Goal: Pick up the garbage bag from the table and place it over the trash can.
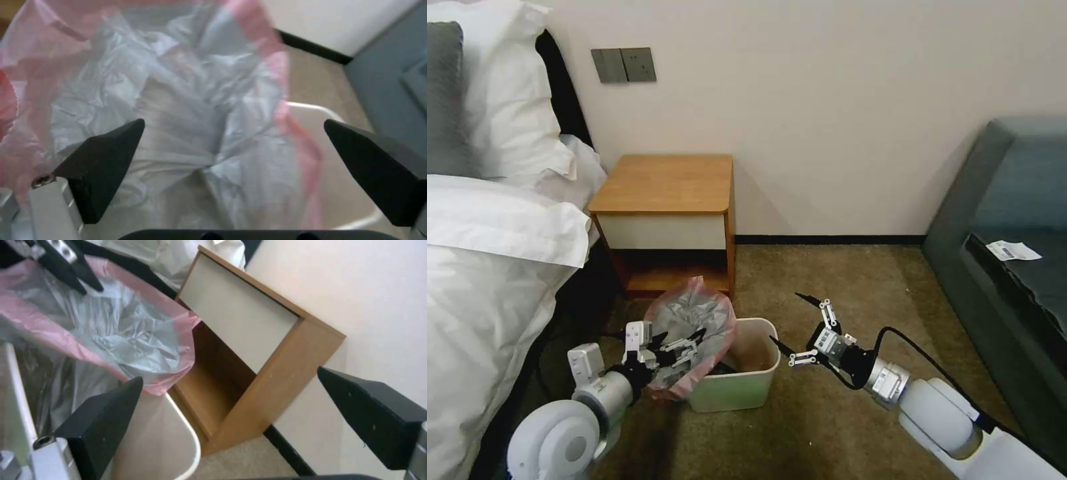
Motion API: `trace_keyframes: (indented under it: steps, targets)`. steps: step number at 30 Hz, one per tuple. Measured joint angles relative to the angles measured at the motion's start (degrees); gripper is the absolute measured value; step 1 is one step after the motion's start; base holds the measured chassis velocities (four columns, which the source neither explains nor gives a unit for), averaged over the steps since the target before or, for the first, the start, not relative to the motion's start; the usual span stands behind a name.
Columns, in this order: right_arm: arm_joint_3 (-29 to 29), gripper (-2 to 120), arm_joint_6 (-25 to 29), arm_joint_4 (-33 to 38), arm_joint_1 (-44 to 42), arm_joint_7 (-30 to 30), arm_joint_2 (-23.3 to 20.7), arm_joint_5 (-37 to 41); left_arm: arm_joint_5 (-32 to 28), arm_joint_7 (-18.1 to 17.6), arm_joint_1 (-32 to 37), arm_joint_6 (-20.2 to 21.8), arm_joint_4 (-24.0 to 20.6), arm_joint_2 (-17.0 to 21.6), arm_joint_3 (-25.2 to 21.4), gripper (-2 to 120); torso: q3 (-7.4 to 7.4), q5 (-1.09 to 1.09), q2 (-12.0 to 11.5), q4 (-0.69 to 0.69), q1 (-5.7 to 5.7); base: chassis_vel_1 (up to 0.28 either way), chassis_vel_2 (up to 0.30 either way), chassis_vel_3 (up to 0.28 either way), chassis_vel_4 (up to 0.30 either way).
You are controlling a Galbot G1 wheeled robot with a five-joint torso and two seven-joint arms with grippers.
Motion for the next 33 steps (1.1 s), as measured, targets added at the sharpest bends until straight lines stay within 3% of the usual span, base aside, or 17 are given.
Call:
trace_keyframes:
  steps: [7,23,31,33]
  targets:
    - [0.21,100,0.64,-0.39,-0.64,0.01,0.51,-0.46,2.36,0.09,-2.03,-1.95,5.36,-0.82,0.08,100,0.00,0.00,0.00,0.00,0.00,0.000,0.000,0.000,0.000]
    - [1.05,100,2.44,-2.73,-1.58,0.02,1.26,-0.79,2.76,-2.42,-4.17,-2.03,8.99,-2.71,0.29,97,0.00,0.01,0.00,0.00,0.00,0.000,0.000,0.000,0.000]
    - [1.32,100,2.59,-2.72,-1.69,0.19,0.70,-0.57,3.62,-1.39,-4.48,-0.71,9.86,-2.79,0.66,82,0.00,0.00,0.00,0.00,0.00,0.000,0.000,0.000,0.000]
    - [1.49,100,2.67,-2.62,-1.73,0.24,0.70,-0.54,4.38,-0.63,-3.70,0.34,9.86,-2.59,0.81,74,0.00,0.00,0.00,0.00,0.00,0.000,0.000,0.000,0.000]
